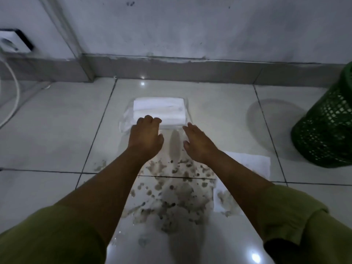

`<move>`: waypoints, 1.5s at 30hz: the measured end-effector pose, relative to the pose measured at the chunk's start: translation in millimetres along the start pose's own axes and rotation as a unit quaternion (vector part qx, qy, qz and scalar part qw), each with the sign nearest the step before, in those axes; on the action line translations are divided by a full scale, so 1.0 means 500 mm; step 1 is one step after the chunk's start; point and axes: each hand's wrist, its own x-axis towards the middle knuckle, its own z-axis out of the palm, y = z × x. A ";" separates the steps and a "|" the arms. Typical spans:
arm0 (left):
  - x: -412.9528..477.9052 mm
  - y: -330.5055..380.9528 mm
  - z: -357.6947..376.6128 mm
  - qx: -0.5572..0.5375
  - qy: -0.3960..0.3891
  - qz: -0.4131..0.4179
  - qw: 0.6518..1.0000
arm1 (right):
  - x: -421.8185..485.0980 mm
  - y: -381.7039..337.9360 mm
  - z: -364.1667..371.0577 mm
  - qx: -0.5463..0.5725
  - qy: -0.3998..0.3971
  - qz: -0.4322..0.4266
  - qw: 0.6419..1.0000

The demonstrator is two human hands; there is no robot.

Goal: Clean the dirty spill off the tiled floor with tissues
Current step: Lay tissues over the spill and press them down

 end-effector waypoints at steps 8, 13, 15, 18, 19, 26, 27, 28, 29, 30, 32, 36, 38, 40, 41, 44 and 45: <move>0.074 -0.055 0.015 -0.016 0.023 -0.024 0.999 | 0.057 0.012 0.043 -0.035 -0.044 0.019 0.998; 0.106 -0.072 0.024 -0.030 0.013 -0.055 0.998 | 0.065 0.020 0.064 -0.045 -0.026 0.025 0.998; 0.115 -0.078 0.028 -0.028 0.024 -0.059 0.998 | 0.066 0.025 0.066 -0.042 -0.029 0.025 0.998; 0.125 -0.087 0.026 -0.026 0.051 -0.060 0.997 | 0.068 0.032 0.069 -0.050 -0.031 0.017 0.998; 0.128 -0.087 0.024 -0.019 0.057 -0.056 0.997 | 0.069 0.033 0.070 -0.054 -0.029 0.014 0.998; 0.145 -0.071 -0.010 -0.032 0.124 -0.061 0.990 | 0.069 0.035 0.072 -0.054 -0.024 0.011 0.998; 0.148 -0.068 -0.017 -0.050 0.132 -0.066 0.988 | 0.069 0.034 0.071 -0.052 -0.025 0.013 0.998; 0.151 -0.064 -0.023 -0.069 0.137 -0.068 0.986 | 0.068 0.034 0.071 -0.054 -0.028 0.015 0.998; 0.154 -0.060 -0.033 -0.085 0.141 -0.069 0.984 | 0.067 0.033 0.070 -0.057 -0.029 0.017 0.998; 0.155 -0.056 -0.041 -0.099 0.143 -0.069 0.982 | 0.066 0.032 0.071 -0.060 -0.032 0.019 0.997; 0.156 -0.048 -0.060 -0.119 0.146 -0.069 0.980 | 0.066 0.031 0.073 -0.071 -0.036 0.015 0.997; 0.151 -0.030 -0.092 -0.140 0.154 -0.055 0.977 | 0.069 0.040 0.071 -0.052 -0.053 0.013 0.997; 0.151 -0.020 -0.107 -0.146 0.162 -0.042 0.975 | 0.069 0.041 0.067 0.007 -0.027 0.003 1.000; 0.150 -0.011 -0.125 -0.147 0.168 -0.026 0.975 | 0.064 0.031 0.061 0.095 0.080 -0.013 0.992; 0.148 -0.006 -0.134 -0.147 0.170 -0.021 0.974 | 0.060 0.020 0.051 0.142 0.139 -0.001 0.980; 0.143 0.011 -0.155 -0.152 0.172 -0.005 0.973 | 0.059 -0.021 0.005 0.242 0.229 0.041 0.942; 0.140 0.018 -0.161 -0.151 0.173 -0.001 0.973 | 0.060 -0.035 -0.012 0.251 0.246 0.045 0.935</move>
